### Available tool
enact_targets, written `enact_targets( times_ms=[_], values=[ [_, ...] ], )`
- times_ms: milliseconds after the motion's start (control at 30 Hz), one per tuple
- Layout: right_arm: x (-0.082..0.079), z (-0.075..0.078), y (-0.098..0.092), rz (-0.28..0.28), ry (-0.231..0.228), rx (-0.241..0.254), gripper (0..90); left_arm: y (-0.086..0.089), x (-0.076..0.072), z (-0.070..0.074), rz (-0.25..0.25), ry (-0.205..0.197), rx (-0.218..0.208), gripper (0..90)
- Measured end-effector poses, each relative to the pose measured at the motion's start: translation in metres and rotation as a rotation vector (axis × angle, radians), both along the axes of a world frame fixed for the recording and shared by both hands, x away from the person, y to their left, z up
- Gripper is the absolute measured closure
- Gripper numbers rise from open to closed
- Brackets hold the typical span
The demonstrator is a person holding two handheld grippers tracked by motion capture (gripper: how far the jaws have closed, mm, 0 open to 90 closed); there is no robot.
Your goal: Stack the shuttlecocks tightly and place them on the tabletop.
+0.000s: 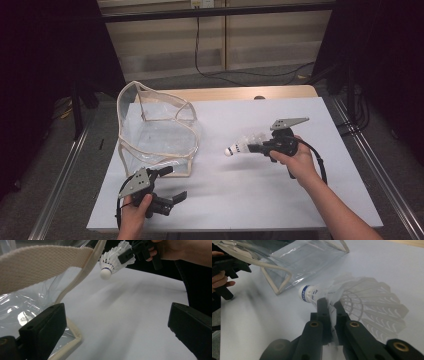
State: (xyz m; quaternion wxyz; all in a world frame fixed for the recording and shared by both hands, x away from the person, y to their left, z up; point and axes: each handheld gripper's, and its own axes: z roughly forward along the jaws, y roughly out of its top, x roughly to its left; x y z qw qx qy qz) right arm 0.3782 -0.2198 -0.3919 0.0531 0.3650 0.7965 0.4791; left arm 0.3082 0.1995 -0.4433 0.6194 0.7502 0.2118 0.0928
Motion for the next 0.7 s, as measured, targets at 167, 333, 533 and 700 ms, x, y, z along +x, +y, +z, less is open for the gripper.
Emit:
enact_targets(
  times_ms=[167,333,533,700],
  values=[
    [-0.0003,0.0007,0.0000,-0.001,-0.001,-0.003,87.8,-0.0006,0.0003,-0.0003,-0.002,0.000,0.001,2.1],
    [0.0003,0.0012,0.0005,-0.001,0.002,-0.001,87.8,-0.0003,-0.0001,-0.0004,-0.002,-0.001,0.002,2.1],
    [0.0021,0.0036,0.0027,0.001,0.000,-0.002,87.8,0.0000,0.0003,-0.0009,-0.007,-0.001,0.010,2.1],
    [0.0031,0.0033,0.0049,0.009,0.000,-0.001,87.8,0.0014,-0.0010,-0.0008,-0.004,0.000,0.009,2.1]
  ],
)
